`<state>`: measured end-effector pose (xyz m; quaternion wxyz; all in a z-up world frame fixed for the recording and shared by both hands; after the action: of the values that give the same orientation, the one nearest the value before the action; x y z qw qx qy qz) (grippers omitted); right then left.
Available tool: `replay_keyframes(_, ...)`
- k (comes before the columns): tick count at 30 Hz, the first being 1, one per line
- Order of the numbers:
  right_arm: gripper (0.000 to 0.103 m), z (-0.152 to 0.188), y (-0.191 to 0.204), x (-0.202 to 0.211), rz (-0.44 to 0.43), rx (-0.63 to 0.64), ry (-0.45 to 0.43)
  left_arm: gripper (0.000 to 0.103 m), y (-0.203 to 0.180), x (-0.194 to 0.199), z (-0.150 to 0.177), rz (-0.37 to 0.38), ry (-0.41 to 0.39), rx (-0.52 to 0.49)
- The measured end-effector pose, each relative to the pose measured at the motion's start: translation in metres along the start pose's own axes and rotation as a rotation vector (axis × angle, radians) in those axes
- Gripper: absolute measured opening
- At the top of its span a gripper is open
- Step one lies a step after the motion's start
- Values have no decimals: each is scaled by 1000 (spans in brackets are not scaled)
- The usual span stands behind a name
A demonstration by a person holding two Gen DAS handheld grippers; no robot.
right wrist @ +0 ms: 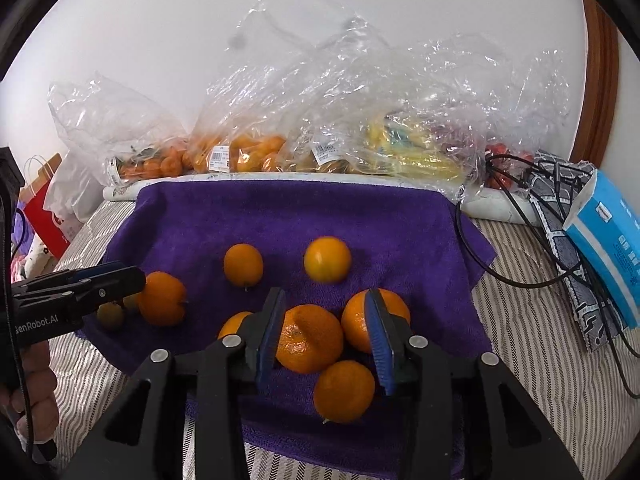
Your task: Organize fruits
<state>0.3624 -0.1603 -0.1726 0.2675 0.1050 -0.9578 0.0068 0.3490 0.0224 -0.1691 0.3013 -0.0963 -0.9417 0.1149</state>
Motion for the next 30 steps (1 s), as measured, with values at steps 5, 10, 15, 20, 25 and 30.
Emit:
replay_keyframes(5, 42, -1, 3, 3, -1, 9, -10, 47, -3, 7, -3, -14, -24, -20)
replay_keyframes(10, 42, -8, 4, 14, 2, 1, -33, 50, -9, 20, -10, -23, -50, -38)
replay_keyframes(15, 47, -21, 11, 40, 50, 42, -52, 57, -16, 42, -14, -58, -61, -70)
replay_keyframes(20, 57, -28, 16, 79, 64, 27, -77, 68, -28, 74, -9, -59, -92, -106)
replay_keyframes(25, 65, -29, 20, 122, 97, -2, -107, 81, -39, 111, -1, -73, -107, -130)
replay_keyframes(30, 65, -25, 25, 162, 116, -4, -115, 88, -51, 148, 7, -59, -135, -121)
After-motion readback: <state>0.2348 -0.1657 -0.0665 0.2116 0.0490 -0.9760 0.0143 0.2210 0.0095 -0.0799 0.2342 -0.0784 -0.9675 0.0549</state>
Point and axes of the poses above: each gripper's, at about its wrist camera, not at the fingertips, and x roughly against the way its jaws point, y to its left, z to its underside, the point moved 6 cm from there along -x, roughly the way its jaws point, and after that the axes turned 11 degrees about -y, right-handed, at the moved point
